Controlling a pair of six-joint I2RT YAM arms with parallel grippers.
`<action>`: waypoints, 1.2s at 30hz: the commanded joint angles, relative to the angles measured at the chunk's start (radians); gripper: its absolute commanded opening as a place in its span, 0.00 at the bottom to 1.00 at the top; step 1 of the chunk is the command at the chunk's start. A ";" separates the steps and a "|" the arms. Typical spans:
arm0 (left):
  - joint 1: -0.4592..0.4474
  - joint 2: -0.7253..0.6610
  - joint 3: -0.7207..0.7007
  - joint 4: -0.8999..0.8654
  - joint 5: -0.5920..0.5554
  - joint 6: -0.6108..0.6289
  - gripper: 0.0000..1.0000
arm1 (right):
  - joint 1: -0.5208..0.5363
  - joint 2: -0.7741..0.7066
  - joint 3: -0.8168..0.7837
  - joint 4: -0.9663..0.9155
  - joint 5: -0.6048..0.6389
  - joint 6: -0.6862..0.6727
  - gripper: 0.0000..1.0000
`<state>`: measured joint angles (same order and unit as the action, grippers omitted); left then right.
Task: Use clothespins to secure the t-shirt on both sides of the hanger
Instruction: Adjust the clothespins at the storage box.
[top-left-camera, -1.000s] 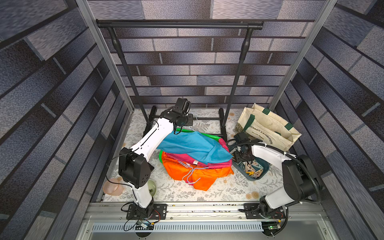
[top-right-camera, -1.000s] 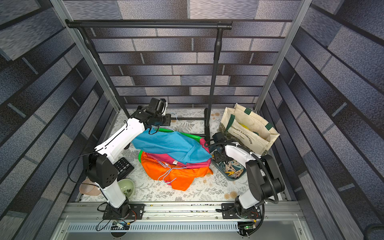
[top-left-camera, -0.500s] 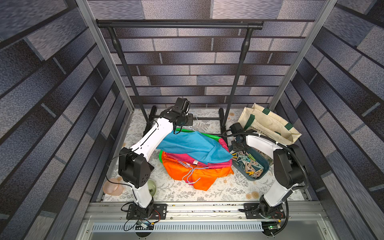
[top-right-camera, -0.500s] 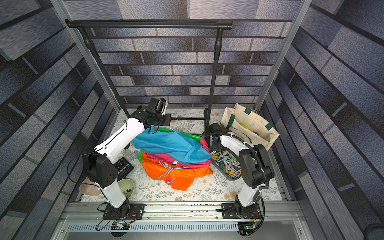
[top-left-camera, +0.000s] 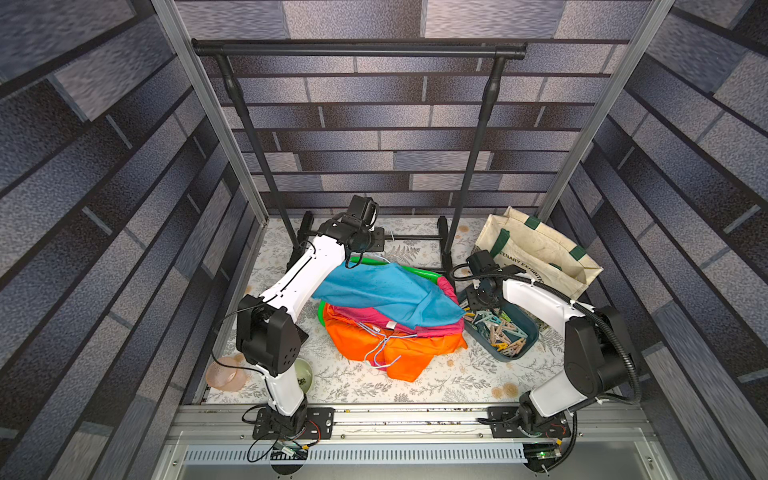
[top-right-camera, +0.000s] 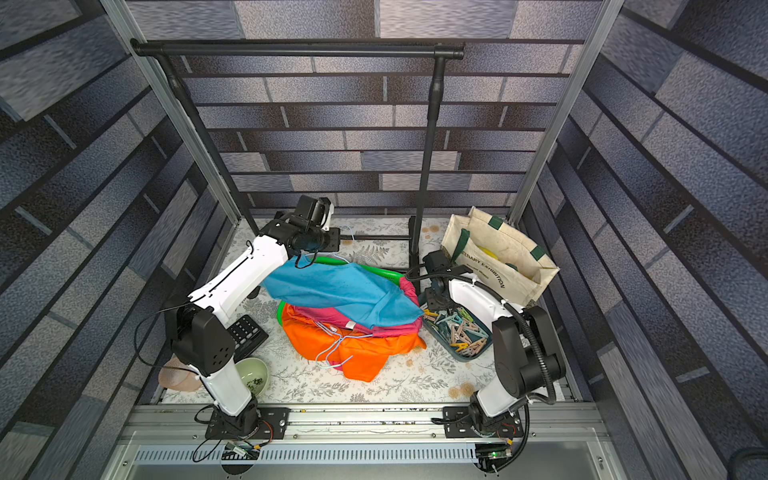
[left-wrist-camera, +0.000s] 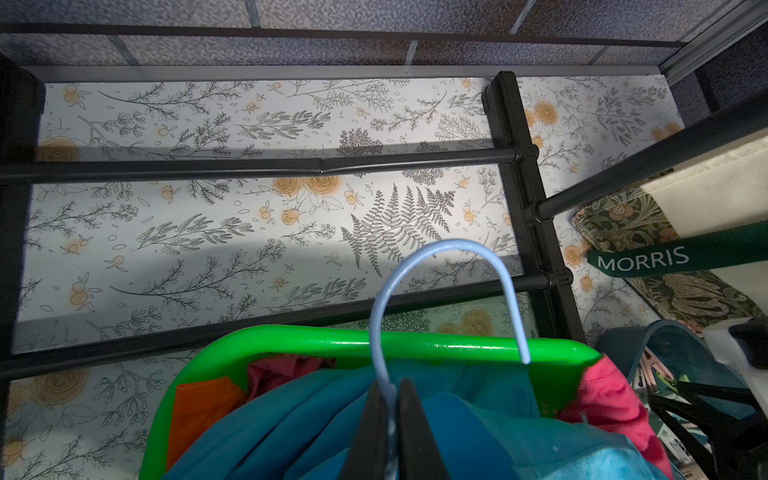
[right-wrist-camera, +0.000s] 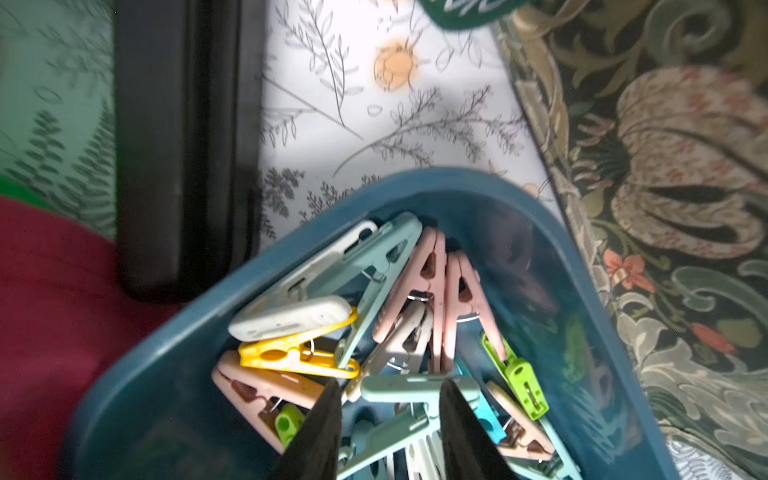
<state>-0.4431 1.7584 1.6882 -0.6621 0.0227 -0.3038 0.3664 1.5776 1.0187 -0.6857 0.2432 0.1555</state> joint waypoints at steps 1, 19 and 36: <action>0.009 -0.049 -0.016 0.005 0.011 -0.021 0.10 | -0.008 0.018 -0.037 -0.051 -0.007 -0.002 0.41; 0.009 -0.030 0.010 -0.013 0.021 -0.026 0.10 | -0.044 0.193 0.113 -0.015 0.081 -0.008 0.40; 0.009 -0.036 -0.004 0.013 0.036 -0.021 0.11 | -0.070 -0.124 -0.052 -0.082 -0.018 0.132 0.45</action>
<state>-0.4431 1.7557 1.6829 -0.6590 0.0437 -0.3153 0.3004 1.5043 1.0130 -0.7147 0.2504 0.2237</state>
